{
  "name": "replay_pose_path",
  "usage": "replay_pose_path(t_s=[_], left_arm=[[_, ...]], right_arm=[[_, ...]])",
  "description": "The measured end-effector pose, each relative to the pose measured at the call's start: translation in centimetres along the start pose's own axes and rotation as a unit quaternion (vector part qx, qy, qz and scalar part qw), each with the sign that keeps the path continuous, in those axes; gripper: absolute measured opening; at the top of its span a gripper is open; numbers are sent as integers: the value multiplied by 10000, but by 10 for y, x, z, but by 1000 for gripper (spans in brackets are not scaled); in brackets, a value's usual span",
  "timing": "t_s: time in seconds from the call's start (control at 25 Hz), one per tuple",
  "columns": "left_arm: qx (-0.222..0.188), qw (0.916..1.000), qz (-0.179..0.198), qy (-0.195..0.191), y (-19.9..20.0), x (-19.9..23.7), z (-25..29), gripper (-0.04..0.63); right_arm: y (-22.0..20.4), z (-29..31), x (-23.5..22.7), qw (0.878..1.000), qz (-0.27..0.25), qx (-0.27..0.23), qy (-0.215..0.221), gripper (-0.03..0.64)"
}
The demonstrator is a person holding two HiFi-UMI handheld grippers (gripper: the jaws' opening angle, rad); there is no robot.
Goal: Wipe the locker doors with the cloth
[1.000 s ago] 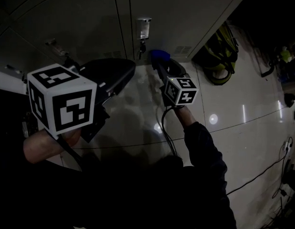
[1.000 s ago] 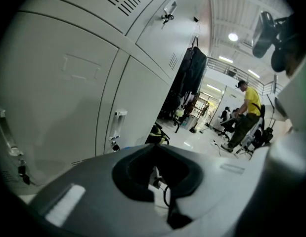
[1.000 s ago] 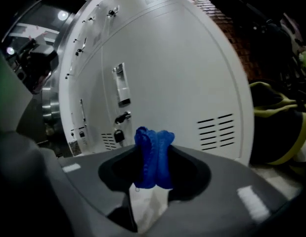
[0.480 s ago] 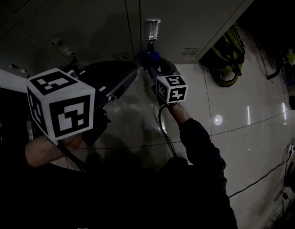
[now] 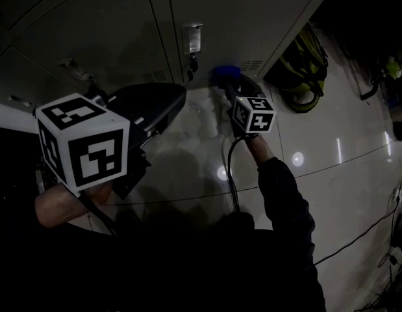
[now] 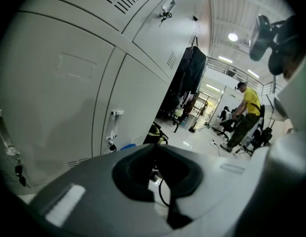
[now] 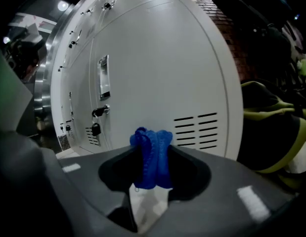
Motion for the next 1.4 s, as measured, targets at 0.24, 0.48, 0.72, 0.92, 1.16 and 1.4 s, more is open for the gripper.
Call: replay_pose_path(t_s=[0.24,0.48,0.72,0.92,1.16,1.4], left_arm=[[30,10000,63,20,2,-4,6,0],[50,9999,69,57,0,-5,4,0],[22,9999,82,66,2,-3,2,0],[-7,9999,82,65,3,-5,-4,0],[-55,9999,61,89,4,-3,-10,0],[-88,9999,3,76,4,2,-15,0]], right_arm=[[1,-19,-53,9987,187,-33,-470,153],[1,-35,-94,9955,410,-10,-852,153],[-1,-36,-99,9935,478,28,-1033,153],[-10,-35,-65,9954,597,8,-745,153],[-19,-14,7,9993,343,143,63,153],[-25,16,70,9967,-75,368,713,153]])
Point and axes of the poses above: the fingertips, and each gripper's own axes: z forward along the fingers, x to its left, y out of its top, the point moved 4 cm from there along -z, backward along the fingers, and after that the axes turned 4 degrees about x, right-handed, at the moved point
